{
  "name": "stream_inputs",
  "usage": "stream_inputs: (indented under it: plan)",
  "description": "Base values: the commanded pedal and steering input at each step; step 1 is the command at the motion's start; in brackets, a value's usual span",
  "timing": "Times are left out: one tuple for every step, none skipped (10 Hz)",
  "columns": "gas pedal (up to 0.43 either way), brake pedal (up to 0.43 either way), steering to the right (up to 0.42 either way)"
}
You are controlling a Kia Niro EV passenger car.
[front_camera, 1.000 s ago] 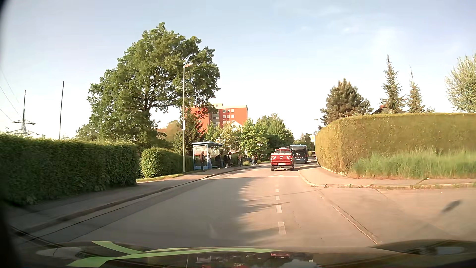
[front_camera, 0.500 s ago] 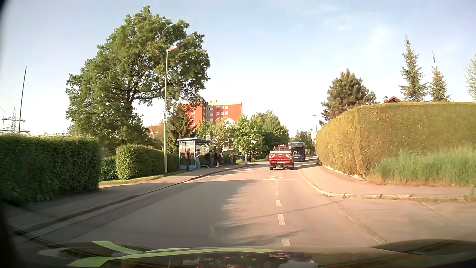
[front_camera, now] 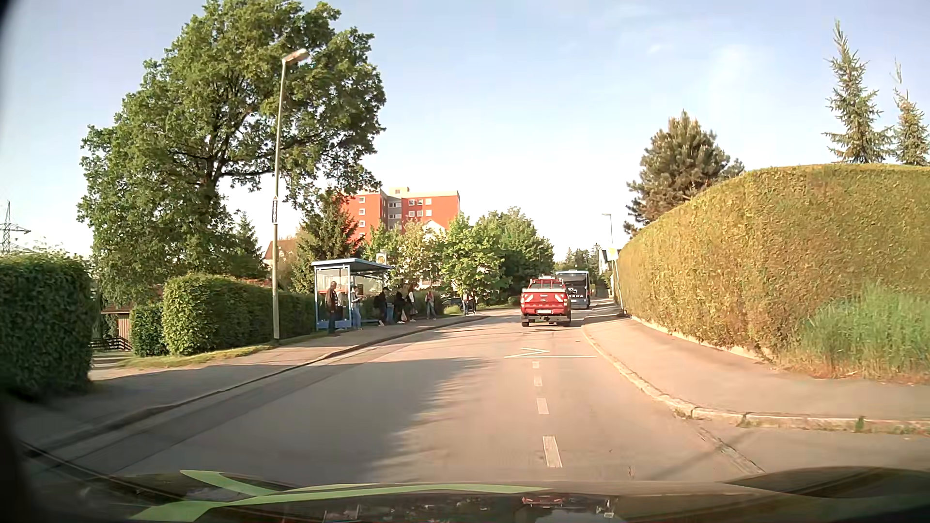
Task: Follow the waypoints while adhering to traffic rules and regulations
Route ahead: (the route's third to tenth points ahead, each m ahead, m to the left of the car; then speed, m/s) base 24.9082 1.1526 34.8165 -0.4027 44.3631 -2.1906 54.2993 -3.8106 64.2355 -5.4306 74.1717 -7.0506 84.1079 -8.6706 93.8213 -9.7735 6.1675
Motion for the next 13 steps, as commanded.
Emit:
stream_inputs:
  plan:
    - [0.028, 0.0, 0.027]
    - [0.028, 0.0, 0.027]
    - [0.028, 0.0, 0.027]
    - [0.028, 0.0, 0.026]
    - [0.047, 0.0, 0.024]
    - [0.059, 0.0, 0.023]
    - [0.059, 0.0, 0.023]
    - [0.059, 0.0, 0.022]
    - [0.059, 0.0, 0.022]
    - [0.059, 0.0, 0.022]
    - [0.059, 0.0, 0.022]
    - [0.059, 0.0, 0.02]
    - [0.059, 0.0, 0.017]
